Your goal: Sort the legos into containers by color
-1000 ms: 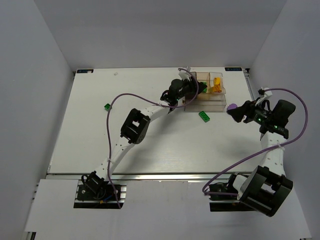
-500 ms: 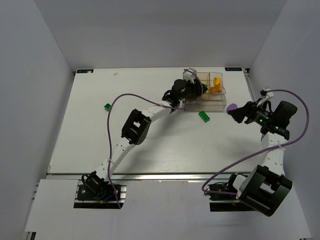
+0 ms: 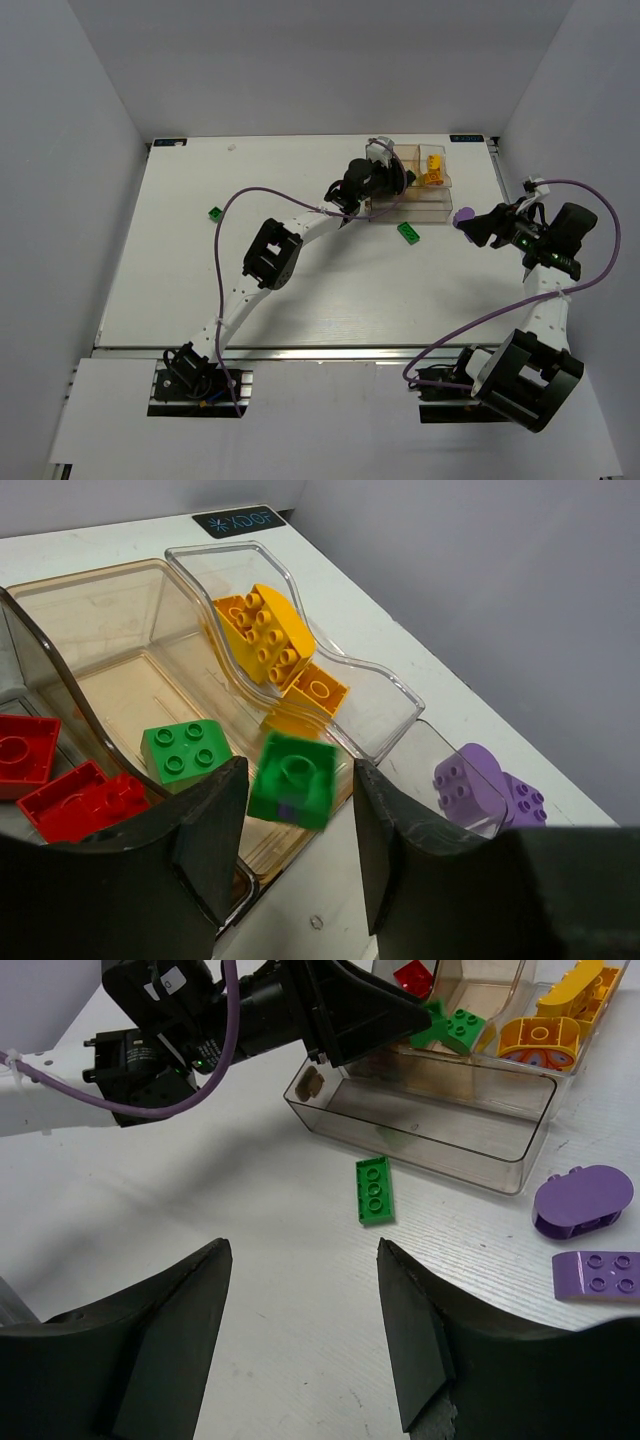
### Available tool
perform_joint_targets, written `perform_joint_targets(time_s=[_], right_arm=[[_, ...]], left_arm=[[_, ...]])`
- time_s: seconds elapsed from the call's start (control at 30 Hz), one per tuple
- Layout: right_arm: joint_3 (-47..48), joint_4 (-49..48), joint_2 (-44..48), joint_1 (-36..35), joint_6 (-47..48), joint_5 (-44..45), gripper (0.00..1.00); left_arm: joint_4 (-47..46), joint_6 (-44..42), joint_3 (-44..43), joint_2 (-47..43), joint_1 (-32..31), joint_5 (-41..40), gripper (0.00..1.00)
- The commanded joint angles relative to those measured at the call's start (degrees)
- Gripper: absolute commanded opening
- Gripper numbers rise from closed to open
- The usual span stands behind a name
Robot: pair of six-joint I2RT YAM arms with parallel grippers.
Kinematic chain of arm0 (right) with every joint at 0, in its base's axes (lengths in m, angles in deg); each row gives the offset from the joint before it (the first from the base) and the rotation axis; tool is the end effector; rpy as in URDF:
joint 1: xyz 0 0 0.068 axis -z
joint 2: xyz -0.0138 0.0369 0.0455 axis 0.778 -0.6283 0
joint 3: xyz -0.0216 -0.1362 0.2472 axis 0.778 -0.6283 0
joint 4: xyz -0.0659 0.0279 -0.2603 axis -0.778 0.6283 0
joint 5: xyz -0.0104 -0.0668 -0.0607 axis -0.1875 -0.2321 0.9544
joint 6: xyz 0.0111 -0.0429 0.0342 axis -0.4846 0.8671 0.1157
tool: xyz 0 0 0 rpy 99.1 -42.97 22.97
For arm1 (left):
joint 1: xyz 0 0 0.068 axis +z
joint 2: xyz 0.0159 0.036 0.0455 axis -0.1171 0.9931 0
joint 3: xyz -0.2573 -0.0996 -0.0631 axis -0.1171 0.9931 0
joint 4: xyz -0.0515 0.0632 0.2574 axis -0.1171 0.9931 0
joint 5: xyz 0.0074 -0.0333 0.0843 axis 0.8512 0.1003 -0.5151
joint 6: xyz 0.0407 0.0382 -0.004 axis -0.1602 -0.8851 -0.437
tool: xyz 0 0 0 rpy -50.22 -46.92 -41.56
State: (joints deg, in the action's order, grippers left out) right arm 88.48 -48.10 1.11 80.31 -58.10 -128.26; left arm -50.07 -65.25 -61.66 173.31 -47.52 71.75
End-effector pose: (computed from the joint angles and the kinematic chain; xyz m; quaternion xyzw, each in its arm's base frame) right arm 0.2258 -0.0876 0.2977 -0.1123 0.7677 0.2749 0.5679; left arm 0.4828 -0.4277 0.1479 0.1789 0.7000 -0.4340 0.5382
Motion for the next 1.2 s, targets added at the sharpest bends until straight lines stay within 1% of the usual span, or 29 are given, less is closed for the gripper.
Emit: perform_joint_targets(time_s=[0.0, 0.17, 0.27, 0.33, 0.37, 0.4, 0.47, 0.5, 0.53, 0.57, 0.6, 0.63, 0.67, 0.7, 0.73, 0.77, 0.8, 0.83, 0.87, 0.9, 0.93, 0.97, 1.0, 1.03, 1.07, 1.1, 1.17], right_arm=[[-0.67, -2.00, -0.37, 0.47, -0.34, -1.85, 0.66], [-0.76, -1.91, -0.19, 0.82, -0.34, -2.29, 0.66], [-0.94, -1.91, -0.10, 1.00, -0.34, -2.81, 0.67], [-1.11, -1.99, 0.16, 0.91, 0.53, -3.69, 0.68], [-1.20, -1.73, 0.16, 0.83, 1.24, -4.74, 0.74], [-1.11, -1.47, 0.16, 0.30, 2.03, -5.62, 0.79], [0.54, 2.11, -0.54, -0.23, 7.02, -7.38, 0.82], [1.43, 4.92, -1.50, -1.80, 9.92, -7.30, 0.83], [2.31, 9.82, -2.21, -2.77, 15.25, -7.21, 0.82], [3.79, 11.96, -2.91, -3.47, 17.66, -6.60, 0.82], [4.68, 13.72, -4.39, -6.79, 19.94, -4.94, 0.81], [5.65, 15.48, -5.37, -8.04, 21.62, -3.01, 0.80], [6.26, 16.97, -6.07, -9.44, 23.55, 2.14, 0.80], [7.05, 16.90, -6.95, -13.29, 23.74, 5.32, 0.80], [7.24, 16.73, -7.31, -14.63, 23.92, 8.49, 0.81], [7.41, 15.77, -7.48, -16.04, 23.75, 14.61, 0.82], [7.50, 15.15, -7.66, -19.79, 23.31, 17.72, 0.82], [7.67, 14.79, -7.84, -21.05, 23.13, 20.71, 0.85], [7.85, 14.62, -7.84, -22.28, 22.95, 26.74, 0.85], [7.77, 13.92, -8.36, -25.86, 22.26, 29.85, 0.85], [7.59, 13.22, -8.89, -26.85, 21.81, 35.45, 0.86], [7.50, 13.04, -9.50, -27.82, 21.64, 37.33, 0.86], [7.41, 11.90, -11.07, -31.05, 20.42, 40.22, 0.86], [6.80, 11.02, -11.87, -31.78, 19.53, 42.16, 0.87], [6.28, 10.05, -12.66, -33.35, 18.92, 45.40, 0.87], [5.75, 8.91, -14.24, -34.58, 18.48, 47.09, 0.87], [4.69, 5.05, -15.83, -36.00, 16.98, 50.86, 0.88]], left_arm=[[1.96, -0.17, -1.67, -3.67, -0.51, -0.71, 0.57], [1.52, 0.36, -1.67, -3.67, -0.51, -0.63, 0.60], [0.64, 0.80, -1.58, -4.02, -0.51, -0.45, 0.60], [-0.76, 1.15, -1.49, -5.24, -0.51, -0.45, 0.58], [-1.20, 1.24, -1.58, -5.95, -0.51, -0.45, 0.55], [-1.64, 1.32, -1.58, -6.74, -0.51, -0.71, 0.43], [-1.83, 1.15, -0.97, -10.07, -0.51, -0.54, 0.28], [-1.56, 0.89, -0.62, -11.48, -0.51, -0.45, 0.20], [-1.47, 0.89, 1.65, -14.88, 0.01, 0.07, 0.12], [-1.47, 0.80, 3.41, -16.83, 0.01, 0.69, 0.11], [-1.38, 0.54, 5.60, -18.94, 0.01, 1.47, 0.10], [-1.12, 0.45, 11.19, -21.48, 0.54, 1.92, 0.14], [-0.68, 0.27, 14.73, -27.17, 0.54, 2.01, 0.20], [-0.51, 0.53, 18.59, -30.18, 1.06, 1.92, 0.29], [0.19, 0.36, 22.72, -33.34, 1.07, 1.49, 0.39], [1.50, -0.86, 30.60, -39.81, 1.07, -0.69, 0.61], [3.17, -1.92, 34.42, -43.01, 1.68, -2.45, 0.69], [7.36, -3.32, 37.67, -46.18, 1.68, -3.95, 0.74], [9.23, -5.16, 44.93, -52.47, 2.21, -8.58, 0.80], [10.99, -5.53, 48.74, -55.67, 2.21, -11.23, 0.84], [15.01, -5.62, 52.09, -58.57, 3.52, -17.70, 0.91], [18.01, -5.62, 54.82, -61.38, 3.53, -20.37, 0.91], [21.09, -5.36, 59.37, -66.02, 4.92, -23.01, 0.95], [27.82, -5.36, 61.42, -68.33, 5.63, -25.65, 0.96], [29.62, -5.62, 63.96, -70.44, 7.21, -28.98, 0.97], [30.86, -5.97, 69.29, -74.90, 8.00, -29.71, 0.97], [31.66, -6.76, 74.51, -79.41, 8.72, -31.90, 0.98]])
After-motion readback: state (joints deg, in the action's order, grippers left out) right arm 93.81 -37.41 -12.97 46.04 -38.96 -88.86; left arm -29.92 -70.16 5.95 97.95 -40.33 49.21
